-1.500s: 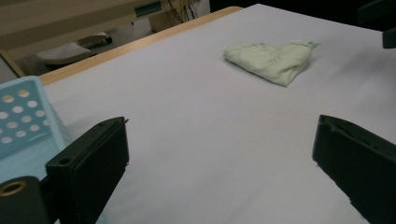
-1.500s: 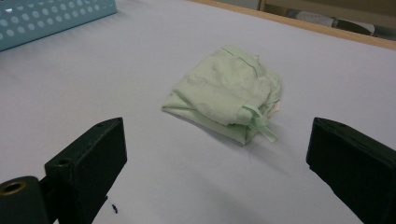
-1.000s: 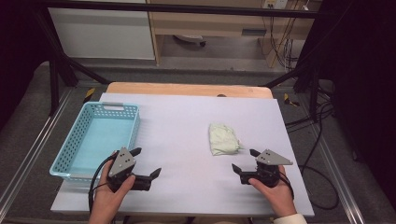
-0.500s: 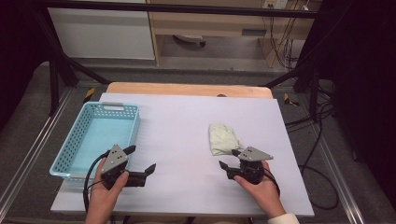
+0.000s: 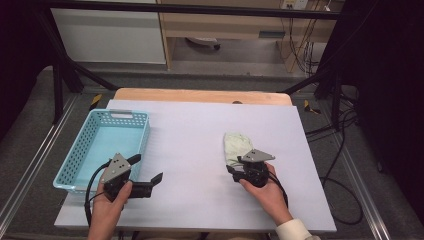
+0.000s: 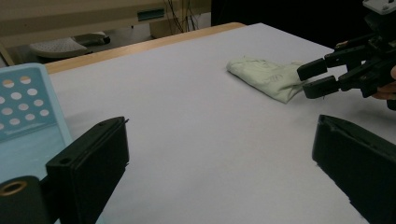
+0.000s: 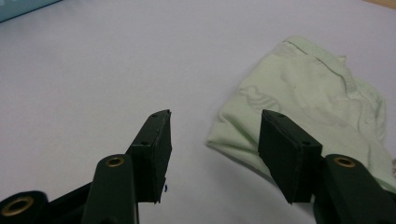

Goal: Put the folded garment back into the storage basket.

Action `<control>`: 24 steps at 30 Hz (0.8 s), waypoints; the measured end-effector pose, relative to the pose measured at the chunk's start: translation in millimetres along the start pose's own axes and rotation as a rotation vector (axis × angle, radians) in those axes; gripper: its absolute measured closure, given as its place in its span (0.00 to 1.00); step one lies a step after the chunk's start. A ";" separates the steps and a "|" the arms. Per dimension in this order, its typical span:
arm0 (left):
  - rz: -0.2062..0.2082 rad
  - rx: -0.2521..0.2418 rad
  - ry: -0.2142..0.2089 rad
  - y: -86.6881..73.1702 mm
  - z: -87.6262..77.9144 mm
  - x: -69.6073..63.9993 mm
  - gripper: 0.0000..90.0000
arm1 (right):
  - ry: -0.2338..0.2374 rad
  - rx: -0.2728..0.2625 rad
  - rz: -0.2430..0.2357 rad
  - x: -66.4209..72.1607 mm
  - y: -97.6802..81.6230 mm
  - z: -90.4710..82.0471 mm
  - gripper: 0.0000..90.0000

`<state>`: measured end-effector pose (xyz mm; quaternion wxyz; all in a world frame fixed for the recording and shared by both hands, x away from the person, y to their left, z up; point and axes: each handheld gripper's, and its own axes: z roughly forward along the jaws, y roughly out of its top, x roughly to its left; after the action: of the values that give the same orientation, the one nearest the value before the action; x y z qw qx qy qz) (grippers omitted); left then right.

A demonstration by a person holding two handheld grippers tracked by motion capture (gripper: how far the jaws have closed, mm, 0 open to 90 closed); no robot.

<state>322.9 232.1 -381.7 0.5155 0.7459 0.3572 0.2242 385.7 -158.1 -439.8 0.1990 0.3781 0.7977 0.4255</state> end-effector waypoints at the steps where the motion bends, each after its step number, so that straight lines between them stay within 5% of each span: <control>1: -0.012 -0.004 0.001 -0.1 -0.9 1.9 0.04 | -0.002 0.004 0.000 -0.4 0.7 1.2 0.49; 11: -0.054 -0.001 0.073 -4.1 -10.3 25.3 0.04 | -0.007 0.014 -0.007 -1.6 4.3 13.2 0.51; 24: -0.070 -0.005 0.103 -6.4 -13.4 34.3 0.04 | -0.023 0.050 -0.016 -0.5 3.2 29.4 0.58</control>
<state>333.7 267.9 -383.9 0.5060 0.7189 0.4087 0.2452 406.2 -141.9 -453.6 0.2021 0.3814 0.8087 0.3995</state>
